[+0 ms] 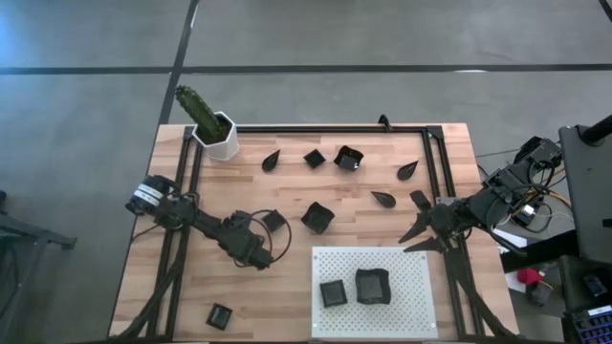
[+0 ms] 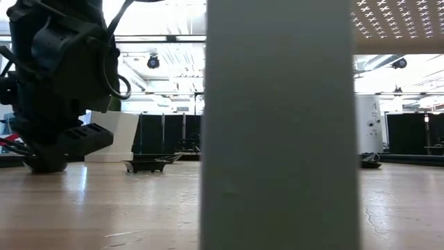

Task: Pick & Place Mini shaped plates
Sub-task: Put the drop-shaped plate on the shelf

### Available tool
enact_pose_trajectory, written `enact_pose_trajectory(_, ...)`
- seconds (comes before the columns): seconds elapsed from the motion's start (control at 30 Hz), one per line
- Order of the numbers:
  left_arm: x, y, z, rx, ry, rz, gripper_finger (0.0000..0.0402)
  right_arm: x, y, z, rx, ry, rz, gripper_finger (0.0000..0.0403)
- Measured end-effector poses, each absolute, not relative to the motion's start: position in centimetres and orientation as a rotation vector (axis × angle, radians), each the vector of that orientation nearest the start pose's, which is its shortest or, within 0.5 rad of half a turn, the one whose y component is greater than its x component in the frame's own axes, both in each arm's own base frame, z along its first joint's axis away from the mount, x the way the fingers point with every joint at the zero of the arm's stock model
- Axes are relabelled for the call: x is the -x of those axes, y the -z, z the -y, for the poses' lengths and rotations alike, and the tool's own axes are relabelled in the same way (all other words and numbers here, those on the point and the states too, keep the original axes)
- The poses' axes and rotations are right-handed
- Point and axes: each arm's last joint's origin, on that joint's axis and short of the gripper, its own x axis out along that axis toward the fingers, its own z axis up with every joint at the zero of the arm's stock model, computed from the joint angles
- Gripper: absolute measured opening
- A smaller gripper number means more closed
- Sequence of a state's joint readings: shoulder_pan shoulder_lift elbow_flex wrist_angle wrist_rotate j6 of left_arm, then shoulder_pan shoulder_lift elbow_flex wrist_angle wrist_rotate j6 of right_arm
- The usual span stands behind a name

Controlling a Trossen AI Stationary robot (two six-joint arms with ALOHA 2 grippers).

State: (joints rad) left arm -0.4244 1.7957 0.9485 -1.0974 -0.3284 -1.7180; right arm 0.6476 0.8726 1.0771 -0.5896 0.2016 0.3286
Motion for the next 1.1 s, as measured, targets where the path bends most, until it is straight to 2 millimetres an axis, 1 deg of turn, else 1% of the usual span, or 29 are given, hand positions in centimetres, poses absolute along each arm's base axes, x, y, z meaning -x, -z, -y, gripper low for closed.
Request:
enact_pose_trajectory(0.13,-23.6,-13.1,9.6,0.524,-1.286,-1.227,0.0002,-13.7,-37.8,-9.6,-0.160,-0.377,-0.421,0.0091)
enact_pose_trajectory(0.23,-24.0,-13.9,9.9,0.514,-1.268,-1.237,0.0001,-13.7,-37.8,-9.6,-0.160,-0.377,-0.421,0.0085)
enact_pose_trajectory(0.37,-24.7,-15.4,10.2,0.490,-1.265,-1.252,0.0001,-13.7,-37.8,-9.6,-0.160,-0.377,-0.421,0.0079)
enact_pose_trajectory(0.47,-25.6,-17.0,10.5,0.459,-1.227,-1.248,0.0001,-13.7,-37.8,-9.6,-0.160,-0.376,-0.422,0.0077)
enact_pose_trajectory(0.63,-27.7,-20.3,11.1,0.387,-1.118,-1.150,0.0000,-13.6,-37.7,-9.6,-0.145,-0.377,-0.427,0.0082)
enact_pose_trajectory(0.83,-30.4,-25.6,11.8,0.242,-0.914,-1.034,0.0000,-13.6,-37.7,-9.6,-0.134,-0.377,-0.433,0.0085)
enact_pose_trajectory(1.0,-32.0,-30.0,11.9,0.092,-0.764,-0.953,0.0000,-13.6,-37.6,-9.5,-0.131,-0.375,-0.441,0.0074)
enact_pose_trajectory(1.1,-32.8,-31.8,11.6,0.006,-0.677,-0.929,0.0000,-13.6,-37.6,-9.5,-0.130,-0.372,-0.441,0.0068)
